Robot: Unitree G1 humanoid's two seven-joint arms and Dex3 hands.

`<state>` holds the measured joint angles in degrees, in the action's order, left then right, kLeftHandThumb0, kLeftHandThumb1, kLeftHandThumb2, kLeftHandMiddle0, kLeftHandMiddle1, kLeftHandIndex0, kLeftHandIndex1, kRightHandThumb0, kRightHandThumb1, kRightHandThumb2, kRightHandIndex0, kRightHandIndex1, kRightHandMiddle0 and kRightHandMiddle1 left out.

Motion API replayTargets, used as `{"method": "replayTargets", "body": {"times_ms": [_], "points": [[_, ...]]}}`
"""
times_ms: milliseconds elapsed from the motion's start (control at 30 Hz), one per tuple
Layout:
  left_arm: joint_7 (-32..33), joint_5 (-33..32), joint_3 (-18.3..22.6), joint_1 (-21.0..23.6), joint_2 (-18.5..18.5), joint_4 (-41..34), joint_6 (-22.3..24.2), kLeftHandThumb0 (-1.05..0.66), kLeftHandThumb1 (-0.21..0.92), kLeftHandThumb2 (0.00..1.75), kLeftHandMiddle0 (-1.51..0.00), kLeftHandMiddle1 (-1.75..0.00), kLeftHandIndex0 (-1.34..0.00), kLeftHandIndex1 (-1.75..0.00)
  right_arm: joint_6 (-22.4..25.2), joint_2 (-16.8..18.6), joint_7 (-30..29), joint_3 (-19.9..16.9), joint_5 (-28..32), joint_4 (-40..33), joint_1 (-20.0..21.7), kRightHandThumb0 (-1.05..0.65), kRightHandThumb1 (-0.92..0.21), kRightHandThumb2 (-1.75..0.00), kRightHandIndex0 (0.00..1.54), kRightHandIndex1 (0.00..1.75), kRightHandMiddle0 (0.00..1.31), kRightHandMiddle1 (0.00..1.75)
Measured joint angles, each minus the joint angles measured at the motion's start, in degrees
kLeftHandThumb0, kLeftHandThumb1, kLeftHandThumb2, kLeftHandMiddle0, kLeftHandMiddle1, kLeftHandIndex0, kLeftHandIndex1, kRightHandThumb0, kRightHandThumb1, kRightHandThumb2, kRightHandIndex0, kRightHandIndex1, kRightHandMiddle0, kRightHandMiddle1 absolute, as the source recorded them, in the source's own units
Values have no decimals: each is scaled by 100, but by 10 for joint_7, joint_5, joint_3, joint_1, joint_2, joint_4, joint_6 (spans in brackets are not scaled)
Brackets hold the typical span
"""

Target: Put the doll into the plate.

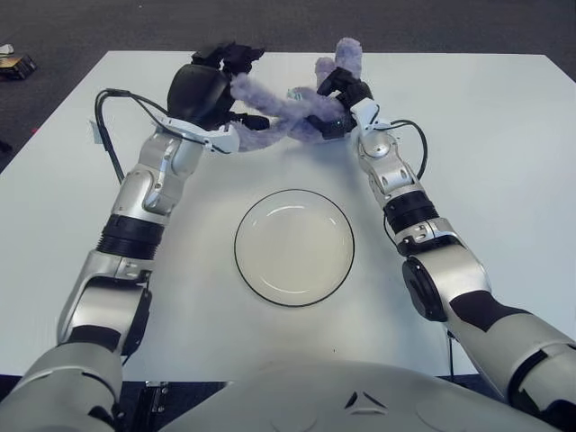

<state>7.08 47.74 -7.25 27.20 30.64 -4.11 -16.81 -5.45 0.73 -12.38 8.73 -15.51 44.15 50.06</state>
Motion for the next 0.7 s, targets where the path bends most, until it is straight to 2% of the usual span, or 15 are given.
{"method": "replayTargets", "body": {"times_ms": [133, 267, 500, 700], "points": [[34, 9, 2, -35, 5, -53, -35, -96, 92, 47, -46, -1, -30, -32, -2, 1, -13, 1, -7, 25, 16, 45, -38, -123, 56, 175, 68, 175], [74, 24, 2, -59, 6, -71, -70, -96, 92, 45, -47, -1, -33, -30, -5, 1, -24, 1, -9, 53, 31, 45, -38, -122, 55, 175, 67, 175], [118, 39, 2, -61, 12, -58, -104, -94, 92, 42, -47, -1, -36, -29, -10, 5, -47, 3, -15, 91, 52, 44, -42, -118, 53, 175, 65, 175], [126, 60, -1, -48, 13, -35, -111, -91, 92, 38, -44, 0, -36, -26, -18, 6, -64, 8, -22, 105, 57, 43, -44, -116, 51, 175, 63, 175]]}}
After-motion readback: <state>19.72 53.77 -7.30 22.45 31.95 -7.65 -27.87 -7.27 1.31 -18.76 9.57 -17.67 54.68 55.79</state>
